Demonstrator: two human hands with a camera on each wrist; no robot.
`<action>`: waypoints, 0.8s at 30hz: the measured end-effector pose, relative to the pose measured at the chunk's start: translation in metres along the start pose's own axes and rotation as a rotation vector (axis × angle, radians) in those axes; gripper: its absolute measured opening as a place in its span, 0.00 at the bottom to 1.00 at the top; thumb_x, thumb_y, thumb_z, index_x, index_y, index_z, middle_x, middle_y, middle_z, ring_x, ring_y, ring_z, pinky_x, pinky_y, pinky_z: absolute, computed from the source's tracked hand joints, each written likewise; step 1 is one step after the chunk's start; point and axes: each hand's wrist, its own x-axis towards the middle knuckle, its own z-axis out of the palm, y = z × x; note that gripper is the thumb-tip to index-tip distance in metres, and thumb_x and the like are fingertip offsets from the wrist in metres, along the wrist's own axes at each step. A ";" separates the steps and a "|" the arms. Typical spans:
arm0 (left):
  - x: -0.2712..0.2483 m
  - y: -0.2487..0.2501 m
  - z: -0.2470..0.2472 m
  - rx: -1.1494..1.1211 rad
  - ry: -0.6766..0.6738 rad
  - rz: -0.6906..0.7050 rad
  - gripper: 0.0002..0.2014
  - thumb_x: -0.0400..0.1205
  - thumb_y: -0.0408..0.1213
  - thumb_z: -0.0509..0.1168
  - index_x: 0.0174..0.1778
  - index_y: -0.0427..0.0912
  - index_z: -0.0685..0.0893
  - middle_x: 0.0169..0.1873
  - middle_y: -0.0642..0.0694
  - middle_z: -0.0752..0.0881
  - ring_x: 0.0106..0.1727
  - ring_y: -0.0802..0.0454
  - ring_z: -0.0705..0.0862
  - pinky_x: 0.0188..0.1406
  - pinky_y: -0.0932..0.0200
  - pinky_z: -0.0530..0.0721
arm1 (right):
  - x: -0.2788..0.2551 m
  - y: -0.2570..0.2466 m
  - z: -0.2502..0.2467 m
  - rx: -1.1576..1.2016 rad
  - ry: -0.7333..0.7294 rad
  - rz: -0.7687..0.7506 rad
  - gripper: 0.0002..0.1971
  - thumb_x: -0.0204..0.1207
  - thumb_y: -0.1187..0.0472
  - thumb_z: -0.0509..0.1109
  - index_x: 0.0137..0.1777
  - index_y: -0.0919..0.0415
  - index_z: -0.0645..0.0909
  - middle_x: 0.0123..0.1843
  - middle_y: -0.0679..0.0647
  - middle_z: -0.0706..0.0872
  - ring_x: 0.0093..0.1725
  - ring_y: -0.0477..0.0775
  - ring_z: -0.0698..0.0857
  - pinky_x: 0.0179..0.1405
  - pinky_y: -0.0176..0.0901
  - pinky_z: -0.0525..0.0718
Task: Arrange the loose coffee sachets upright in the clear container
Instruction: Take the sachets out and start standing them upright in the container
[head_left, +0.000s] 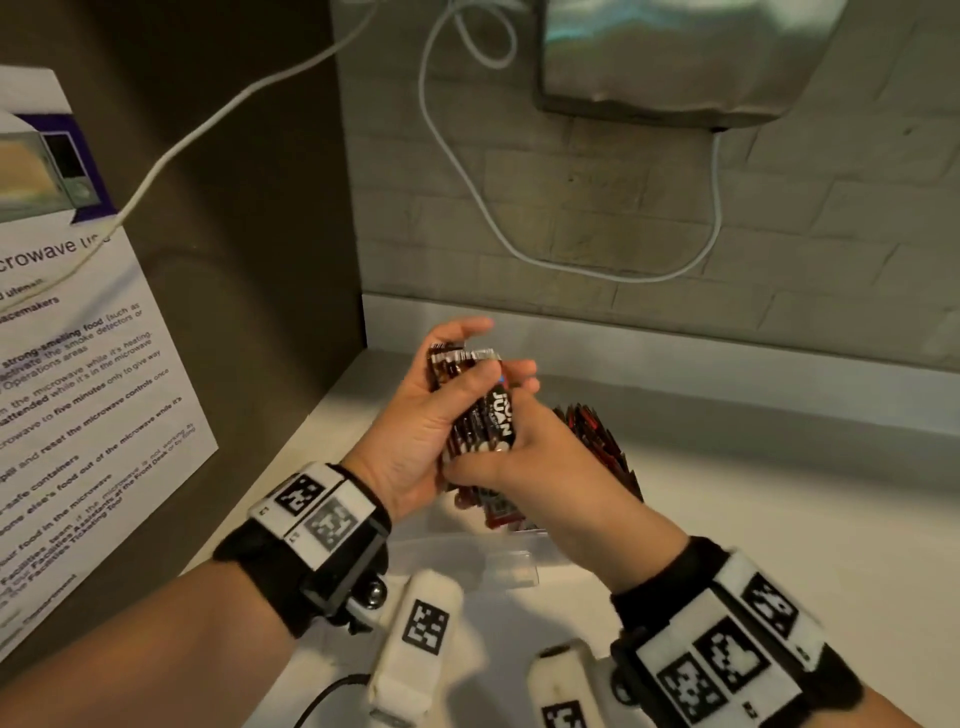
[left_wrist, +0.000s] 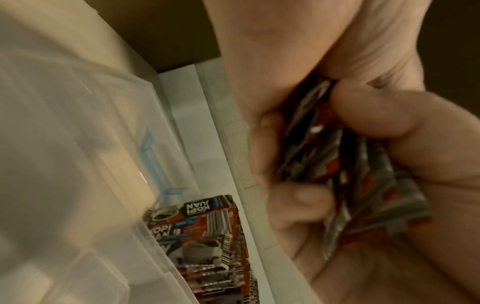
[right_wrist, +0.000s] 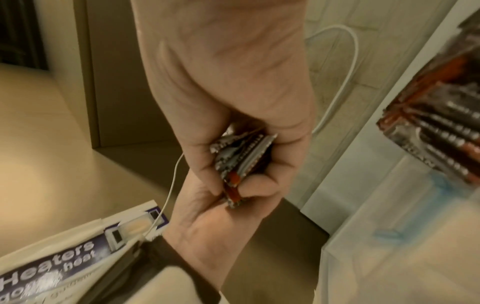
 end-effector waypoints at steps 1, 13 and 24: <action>-0.002 0.000 -0.001 0.008 0.059 0.028 0.14 0.71 0.35 0.71 0.51 0.49 0.83 0.46 0.35 0.90 0.53 0.39 0.89 0.46 0.50 0.89 | 0.002 0.003 0.004 -0.014 0.020 -0.003 0.23 0.66 0.75 0.75 0.59 0.58 0.77 0.45 0.61 0.88 0.38 0.51 0.88 0.34 0.43 0.85; -0.020 0.000 -0.037 0.032 0.256 -0.028 0.16 0.71 0.33 0.71 0.54 0.48 0.82 0.49 0.36 0.89 0.55 0.42 0.89 0.48 0.49 0.89 | 0.020 0.016 0.033 -0.122 0.006 0.083 0.24 0.64 0.72 0.77 0.59 0.59 0.77 0.43 0.60 0.88 0.37 0.54 0.88 0.38 0.48 0.89; -0.018 -0.001 -0.048 0.053 0.307 -0.312 0.17 0.81 0.45 0.66 0.67 0.57 0.75 0.55 0.43 0.88 0.50 0.42 0.88 0.37 0.41 0.86 | 0.038 0.018 0.041 -0.119 0.012 0.100 0.23 0.71 0.72 0.72 0.61 0.59 0.66 0.53 0.59 0.83 0.51 0.54 0.85 0.47 0.51 0.86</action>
